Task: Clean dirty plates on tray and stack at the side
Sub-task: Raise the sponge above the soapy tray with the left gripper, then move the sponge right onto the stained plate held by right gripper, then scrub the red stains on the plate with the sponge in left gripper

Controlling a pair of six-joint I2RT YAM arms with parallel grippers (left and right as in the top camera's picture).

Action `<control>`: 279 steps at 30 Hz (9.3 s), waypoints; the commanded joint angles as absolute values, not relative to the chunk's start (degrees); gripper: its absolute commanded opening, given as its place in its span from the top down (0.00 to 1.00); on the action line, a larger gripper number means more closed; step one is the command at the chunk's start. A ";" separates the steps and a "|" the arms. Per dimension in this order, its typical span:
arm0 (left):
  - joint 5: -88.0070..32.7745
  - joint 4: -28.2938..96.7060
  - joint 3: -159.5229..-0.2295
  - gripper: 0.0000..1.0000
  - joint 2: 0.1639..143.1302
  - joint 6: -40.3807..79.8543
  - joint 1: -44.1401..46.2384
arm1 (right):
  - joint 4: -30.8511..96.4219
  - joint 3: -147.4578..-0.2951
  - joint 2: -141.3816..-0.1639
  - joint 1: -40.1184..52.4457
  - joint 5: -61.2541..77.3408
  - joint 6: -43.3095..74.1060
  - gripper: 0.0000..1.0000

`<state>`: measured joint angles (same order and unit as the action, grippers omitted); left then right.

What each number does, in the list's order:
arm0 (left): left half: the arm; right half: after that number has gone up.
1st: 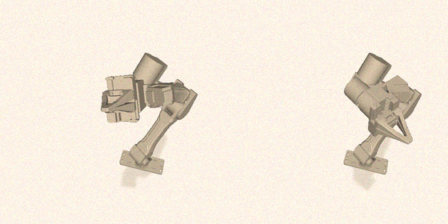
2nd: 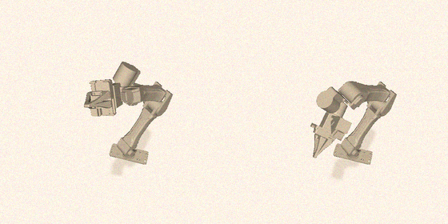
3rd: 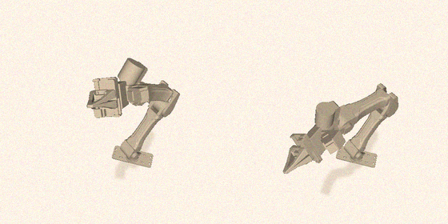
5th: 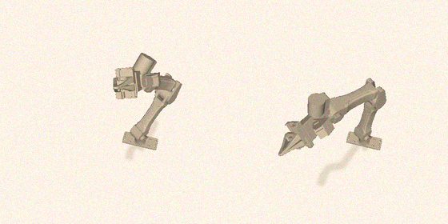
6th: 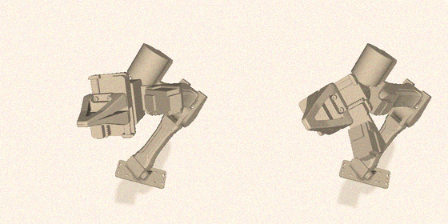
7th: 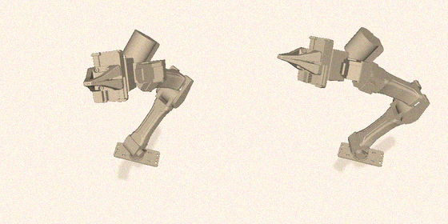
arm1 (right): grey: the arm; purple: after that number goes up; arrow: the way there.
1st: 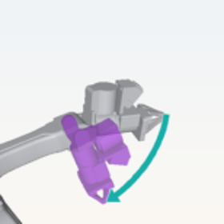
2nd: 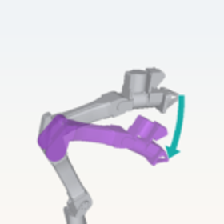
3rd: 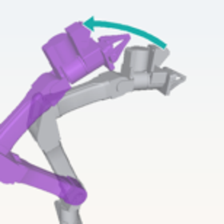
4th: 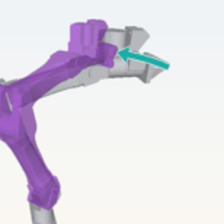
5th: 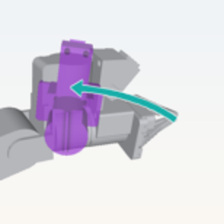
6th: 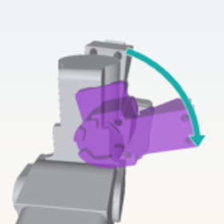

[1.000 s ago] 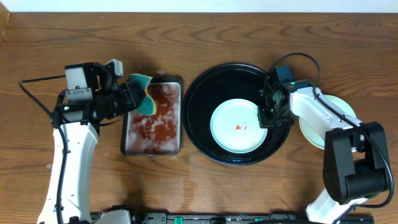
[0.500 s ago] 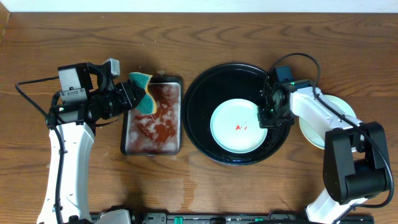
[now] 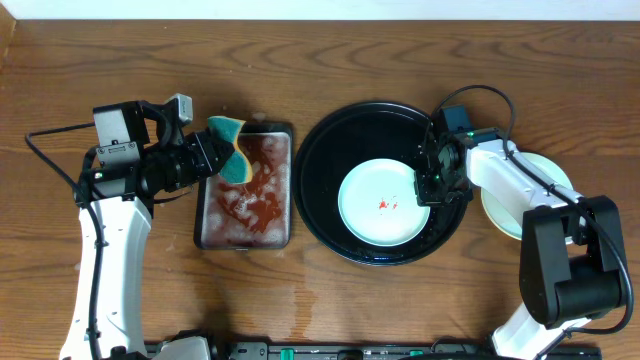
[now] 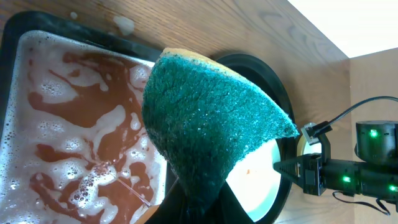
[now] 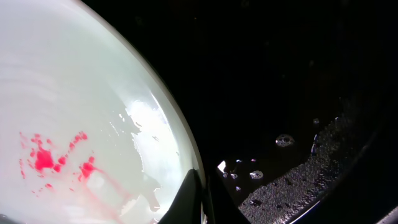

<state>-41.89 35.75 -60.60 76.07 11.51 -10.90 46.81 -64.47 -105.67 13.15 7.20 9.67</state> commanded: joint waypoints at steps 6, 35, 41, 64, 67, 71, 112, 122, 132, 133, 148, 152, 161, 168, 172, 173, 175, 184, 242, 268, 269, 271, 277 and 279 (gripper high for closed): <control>-43.11 35.46 -60.20 0.93 76.44 10.07 -11.25 | 47.59 -62.94 -106.41 13.58 5.82 9.87 0.99; -43.07 35.59 -60.20 0.93 77.54 10.22 -11.09 | 47.57 -62.94 -106.41 13.58 5.82 9.87 0.99; -37.30 36.47 -60.20 0.92 79.75 10.33 -8.21 | 47.57 -62.94 -106.41 13.58 5.82 9.87 0.99; -2.50 38.72 -66.15 0.93 89.32 16.97 17.52 | 48.23 -62.92 -106.41 13.98 7.35 11.79 0.99; -3.86 36.49 -66.13 0.92 89.67 20.12 22.26 | 48.21 -62.92 -106.41 14.94 7.62 12.03 0.99; -3.90 32.77 -66.13 0.92 90.76 26.59 27.86 | 48.23 -62.92 -106.41 16.36 7.60 12.25 0.99; -0.10 28.21 -66.11 0.93 110.34 45.08 36.58 | 48.64 -62.92 -106.41 17.37 7.79 14.35 0.99; -7.55 23.35 -66.15 0.93 103.13 42.37 38.11 | 48.71 -62.92 -106.41 17.34 7.79 14.35 0.99; -7.46 15.16 -65.76 0.92 105.67 54.61 42.89 | 48.73 -62.92 -106.41 17.34 7.79 14.35 0.99; -7.46 14.46 -65.76 0.92 106.37 56.29 43.11 | 48.82 -62.92 -106.41 17.34 7.79 14.35 0.99; 1.10 17.54 -65.71 0.93 112.49 52.66 42.39 | 49.10 -62.92 -106.41 17.34 7.79 14.35 0.99; 8.38 25.47 -65.71 0.93 112.14 51.99 41.52 | 49.08 -62.92 -106.41 17.34 7.79 14.35 0.99; 10.81 27.64 -65.71 0.92 107.04 43.40 40.73 | 49.21 -62.92 -106.41 17.34 7.77 14.35 0.99; 8.21 26.41 -65.71 0.93 100.82 43.35 40.86 | 49.19 -62.92 -106.41 17.34 7.79 14.35 0.99; 2.90 22.87 -65.69 0.93 101.80 45.47 41.17 | 49.21 -62.92 -106.41 17.34 7.79 14.35 0.99; 1.98 21.71 -65.69 0.93 102.15 46.39 41.28 | 49.21 -62.92 -106.41 17.34 7.79 14.35 0.99; -1.13 18.17 -65.69 0.92 103.04 46.61 41.71 | 49.28 -62.92 -106.41 17.34 7.77 14.35 0.99; -7.55 9.50 -65.69 0.93 106.67 56.42 42.74 | 49.28 -62.92 -106.41 17.34 7.77 14.35 0.99; -2.22 35.59 -65.23 0.62 90.28 26.57 29.89 | 45.21 -60.73 -106.43 17.37 11.97 14.79 0.81; -9.41 30.46 -63.86 0.43 95.18 26.59 35.83 | 42.26 -58.74 -106.43 17.37 12.32 14.79 0.99; -9.41 30.17 -63.86 0.43 96.07 26.61 36.07 | 42.26 -58.74 -106.43 17.37 12.32 14.81 0.99; -9.43 29.41 -63.86 0.43 98.35 26.61 36.58 | 42.24 -58.74 -106.43 17.34 12.32 14.79 0.99; -9.43 28.34 -63.86 0.43 104.95 26.59 37.98 | 42.46 -58.74 -106.43 17.34 12.32 14.79 0.99; -9.41 28.36 -63.86 0.54 106.80 26.59 37.95 | 42.63 -58.74 -106.45 17.34 12.32 14.79 0.99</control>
<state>-9.08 28.40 -64.88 104.25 27.05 37.67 42.96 -60.51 -104.71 16.91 13.50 14.50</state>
